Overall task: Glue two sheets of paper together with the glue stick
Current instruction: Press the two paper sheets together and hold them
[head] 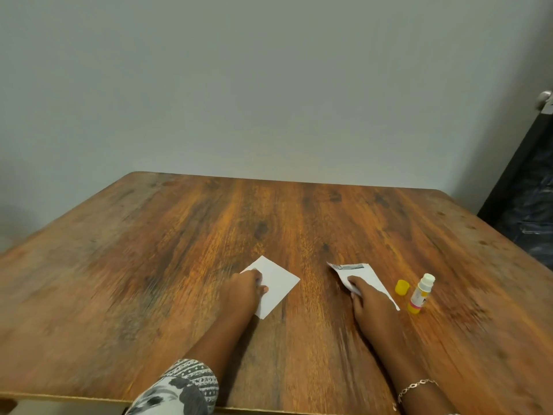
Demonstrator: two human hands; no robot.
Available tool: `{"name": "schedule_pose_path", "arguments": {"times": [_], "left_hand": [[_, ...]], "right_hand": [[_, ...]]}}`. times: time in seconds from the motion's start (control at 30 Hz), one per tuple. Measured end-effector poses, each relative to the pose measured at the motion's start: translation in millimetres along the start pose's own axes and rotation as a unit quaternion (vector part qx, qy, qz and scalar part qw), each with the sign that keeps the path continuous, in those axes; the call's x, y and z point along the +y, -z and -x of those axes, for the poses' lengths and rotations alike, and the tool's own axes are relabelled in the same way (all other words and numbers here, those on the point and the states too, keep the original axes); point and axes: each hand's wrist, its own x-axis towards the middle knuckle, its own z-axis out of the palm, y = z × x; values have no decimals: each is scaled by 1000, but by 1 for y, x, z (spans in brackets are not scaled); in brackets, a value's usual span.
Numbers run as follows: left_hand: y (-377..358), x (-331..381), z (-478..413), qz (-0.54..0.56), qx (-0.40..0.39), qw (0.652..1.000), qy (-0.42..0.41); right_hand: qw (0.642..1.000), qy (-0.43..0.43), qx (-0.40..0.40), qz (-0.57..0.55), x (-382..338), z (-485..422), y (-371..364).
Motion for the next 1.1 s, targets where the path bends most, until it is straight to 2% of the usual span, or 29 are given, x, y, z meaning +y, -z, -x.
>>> {"name": "schedule_pose_path", "arguments": {"times": [0.1, 0.17, 0.27, 0.33, 0.4, 0.47, 0.57, 0.7, 0.77, 0.87, 0.93, 1.0, 1.07, 1.1], "left_hand": [[5, 6, 6, -20, -6, 1000, 0], [10, 11, 7, -14, -7, 1000, -5], [23, 26, 7, 78, -16, 996, -46], [34, 40, 7, 186, -29, 980, -70], [42, 47, 6, 311, -29, 948, -58], [47, 49, 8, 381, 11, 923, -53], [51, 44, 14, 428, 68, 901, -23], [50, 39, 24, 454, 62, 889, 19], [50, 37, 27, 451, 46, 891, 14], [49, 35, 30, 438, 9, 899, 21], [46, 27, 27, 388, 60, 915, 92], [44, 12, 21, 231, 86, 949, 198], [44, 1, 19, 66, 16, 966, 248], [43, -2, 19, 29, -9, 967, 252]], "right_hand": [[993, 49, 85, -68, -9, 5, 8], [983, 71, 111, -126, -20, 7, 16], [962, 82, 76, -250, -35, 5, 28], [939, 84, 28, -333, -44, 2, 32], [910, 63, -4, -409, -53, -1, 34], [890, 27, -18, -455, -60, -2, 34], [860, -49, -21, -507, -63, 0, 24], [832, -129, -16, -539, -62, 8, 6], [824, -163, 17, -543, -59, 10, 0], [812, -188, 27, -552, -58, 13, 0], [819, -188, 30, -541, -57, 15, 3], [822, -191, 41, -534, -54, 16, 4], [821, -204, 51, -531, -50, 16, 2], [820, -208, 54, -531, -47, 16, 0]]}}
